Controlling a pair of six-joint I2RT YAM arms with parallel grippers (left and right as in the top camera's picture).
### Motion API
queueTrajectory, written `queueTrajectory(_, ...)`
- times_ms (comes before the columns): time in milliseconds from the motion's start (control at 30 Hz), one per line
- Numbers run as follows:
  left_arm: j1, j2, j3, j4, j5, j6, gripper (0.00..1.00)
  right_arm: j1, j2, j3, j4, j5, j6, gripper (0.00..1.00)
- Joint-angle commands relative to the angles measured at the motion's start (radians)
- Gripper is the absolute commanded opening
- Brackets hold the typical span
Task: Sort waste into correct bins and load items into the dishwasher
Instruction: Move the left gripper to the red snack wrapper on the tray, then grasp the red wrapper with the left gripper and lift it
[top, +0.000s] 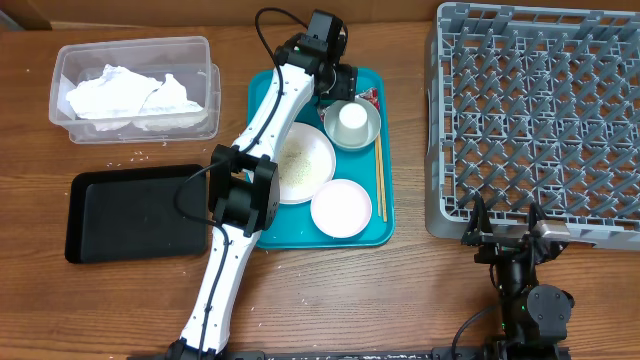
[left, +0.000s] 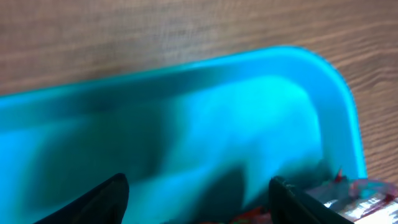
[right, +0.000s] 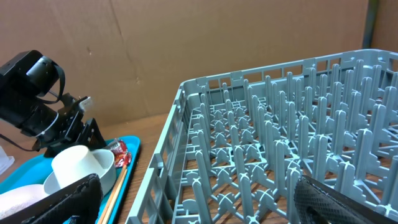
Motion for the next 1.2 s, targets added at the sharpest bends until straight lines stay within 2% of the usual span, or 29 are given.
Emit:
queueTrajectory(0,0.011,0.01,-0.011,-0.024,-0.014,-0.008,0.73,-0.002,-0.008,-0.01,0.005,0.005,-0.007,1.0)
queueTrajectory(233,0.052,0.009,0.025,-0.098,-0.009,-0.008,0.69,-0.002,-0.008,-0.01,0.005,0.005,-0.007,1.0)
queueTrajectory(367,0.081,0.009,0.074,-0.116,0.004,-0.006,0.74,-0.002,-0.008,-0.01,0.005,0.005,-0.007,1.0)
queueTrajectory(500,0.103,0.009,0.101,-0.104,0.068,-0.007,0.77,-0.002,-0.008,-0.01,0.005,0.005,-0.007,1.0)
queueTrajectory(667,0.116,0.009,0.103,-0.084,0.217,0.001,0.77,-0.002,-0.008,-0.01,0.005,0.005,-0.007,1.0)
queueTrajectory(800,0.107,0.009,0.103,-0.077,0.349,0.129,0.78,-0.002,-0.008,-0.01,0.005,0.005,-0.007,1.0)
queueTrajectory(933,0.075,0.01,0.101,-0.08,0.313,0.271,0.79,-0.002,-0.008,-0.01,0.005,0.005,-0.007,1.0)
queueTrajectory(1167,0.035,0.01,0.101,-0.077,0.233,0.374,0.8,-0.002,-0.008,-0.01,0.005,0.005,-0.007,1.0)
